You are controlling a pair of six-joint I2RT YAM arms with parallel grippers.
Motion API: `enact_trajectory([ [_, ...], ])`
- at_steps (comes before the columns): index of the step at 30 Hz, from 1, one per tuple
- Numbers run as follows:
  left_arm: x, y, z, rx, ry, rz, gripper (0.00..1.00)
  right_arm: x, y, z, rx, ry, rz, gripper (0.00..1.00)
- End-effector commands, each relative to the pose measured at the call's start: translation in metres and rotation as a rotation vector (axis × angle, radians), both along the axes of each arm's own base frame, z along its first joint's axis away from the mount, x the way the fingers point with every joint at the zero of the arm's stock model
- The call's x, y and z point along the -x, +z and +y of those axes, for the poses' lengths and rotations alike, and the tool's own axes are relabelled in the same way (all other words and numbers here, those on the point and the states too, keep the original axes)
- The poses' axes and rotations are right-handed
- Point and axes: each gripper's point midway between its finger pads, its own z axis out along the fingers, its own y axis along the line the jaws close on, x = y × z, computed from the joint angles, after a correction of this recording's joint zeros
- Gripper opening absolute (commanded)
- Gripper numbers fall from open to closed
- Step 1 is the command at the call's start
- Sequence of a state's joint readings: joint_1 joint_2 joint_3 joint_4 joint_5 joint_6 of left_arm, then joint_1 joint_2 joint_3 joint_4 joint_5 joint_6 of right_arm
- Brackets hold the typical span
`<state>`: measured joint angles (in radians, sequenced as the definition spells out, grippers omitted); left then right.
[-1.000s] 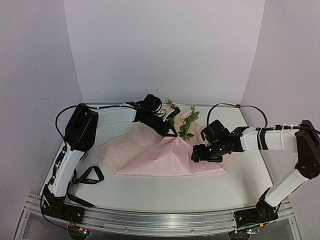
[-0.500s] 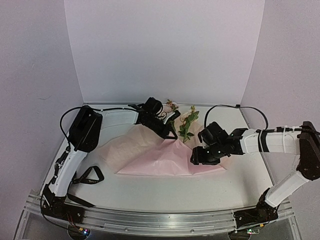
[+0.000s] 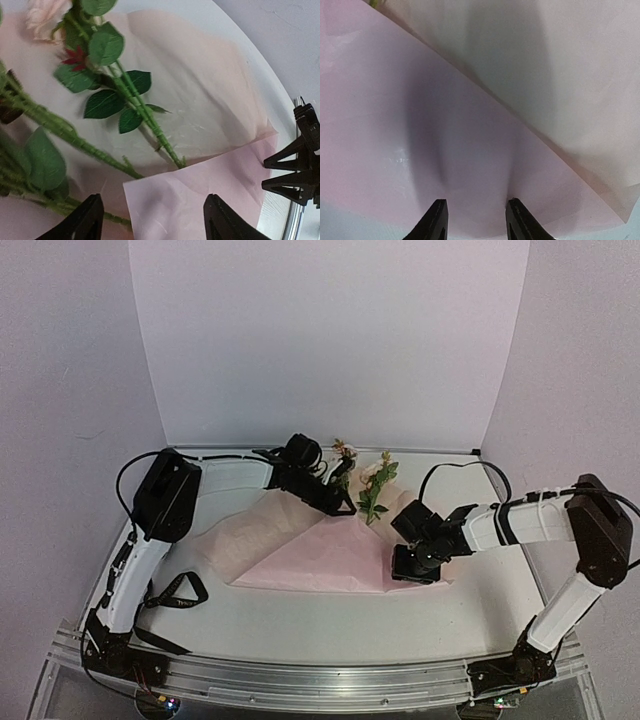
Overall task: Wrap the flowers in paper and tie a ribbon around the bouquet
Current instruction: Press the fold line on the 1/4-folded wrapping paper.
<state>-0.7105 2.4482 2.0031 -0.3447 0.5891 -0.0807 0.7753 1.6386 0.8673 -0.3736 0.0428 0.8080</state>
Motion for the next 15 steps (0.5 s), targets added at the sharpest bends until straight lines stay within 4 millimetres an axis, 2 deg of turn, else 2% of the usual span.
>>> enact_trajectory([
  [1,-0.028,0.109,0.032,0.1,0.215,-0.132,0.84,0.004,-0.008,-0.021,0.069,-0.109,0.01,0.41],
  [3,-0.02,0.132,0.044,0.113,0.25,-0.13,0.88,0.006,-0.009,-0.025,0.085,-0.129,0.022,0.4],
  [6,0.004,0.151,0.058,0.142,0.271,-0.066,0.86,0.007,-0.008,-0.029,0.095,-0.155,0.023,0.39],
  [8,0.029,0.148,0.063,0.155,0.244,0.011,0.8,0.006,-0.006,-0.031,0.101,-0.166,0.014,0.39],
  [10,0.06,0.145,0.062,0.162,0.178,0.077,0.7,0.005,-0.003,-0.031,0.099,-0.174,0.01,0.39],
  [15,0.142,0.098,0.041,0.081,0.006,0.193,0.41,0.0,0.007,-0.026,0.078,-0.187,-0.009,0.39],
])
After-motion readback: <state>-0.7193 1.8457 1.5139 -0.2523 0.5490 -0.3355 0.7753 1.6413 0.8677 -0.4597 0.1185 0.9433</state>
